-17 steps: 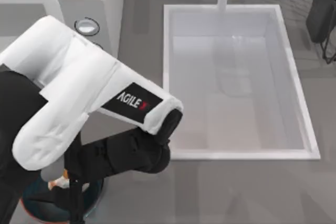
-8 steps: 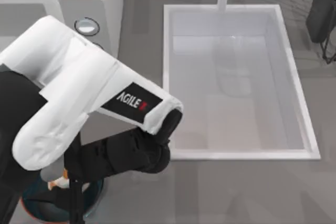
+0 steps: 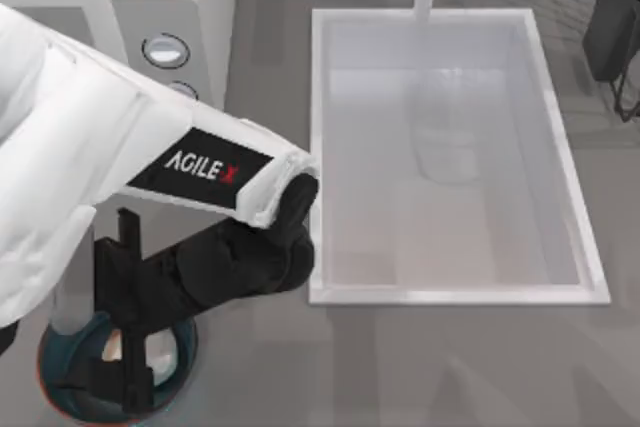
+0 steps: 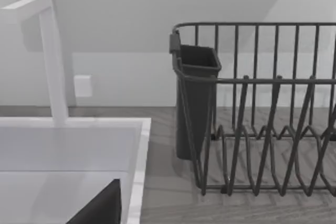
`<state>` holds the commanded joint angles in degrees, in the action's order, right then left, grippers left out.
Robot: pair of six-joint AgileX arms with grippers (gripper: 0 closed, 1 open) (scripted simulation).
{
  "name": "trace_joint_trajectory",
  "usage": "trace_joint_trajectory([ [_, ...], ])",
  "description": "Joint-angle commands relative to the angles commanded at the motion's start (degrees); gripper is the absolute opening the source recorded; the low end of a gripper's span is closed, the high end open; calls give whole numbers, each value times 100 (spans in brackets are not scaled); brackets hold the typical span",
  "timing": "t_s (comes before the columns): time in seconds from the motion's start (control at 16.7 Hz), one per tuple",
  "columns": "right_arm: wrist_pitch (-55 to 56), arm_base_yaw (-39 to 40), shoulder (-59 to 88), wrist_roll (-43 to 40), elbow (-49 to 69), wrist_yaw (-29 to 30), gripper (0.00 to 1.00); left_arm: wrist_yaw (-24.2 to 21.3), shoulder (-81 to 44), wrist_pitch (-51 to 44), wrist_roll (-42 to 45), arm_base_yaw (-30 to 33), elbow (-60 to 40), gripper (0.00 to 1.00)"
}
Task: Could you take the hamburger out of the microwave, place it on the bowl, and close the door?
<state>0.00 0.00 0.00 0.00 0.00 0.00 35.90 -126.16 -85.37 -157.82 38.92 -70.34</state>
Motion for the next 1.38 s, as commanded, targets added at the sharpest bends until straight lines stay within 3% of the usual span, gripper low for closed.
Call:
trace_joint_trajectory([
  [0.3,0,0,0,0,0,0,100,-408,1915,1674,2392,-890,938,100],
  [1.02,0,0,0,0,0,0,100,-2253,8774,6432,11521,-3125,4627,100],
  [1.2,0,0,0,0,0,0,100,-2756,10357,7323,13391,-3477,5552,100],
  [1.38,0,0,0,0,0,0,100,-3185,11595,7988,14726,-3716,6321,100],
])
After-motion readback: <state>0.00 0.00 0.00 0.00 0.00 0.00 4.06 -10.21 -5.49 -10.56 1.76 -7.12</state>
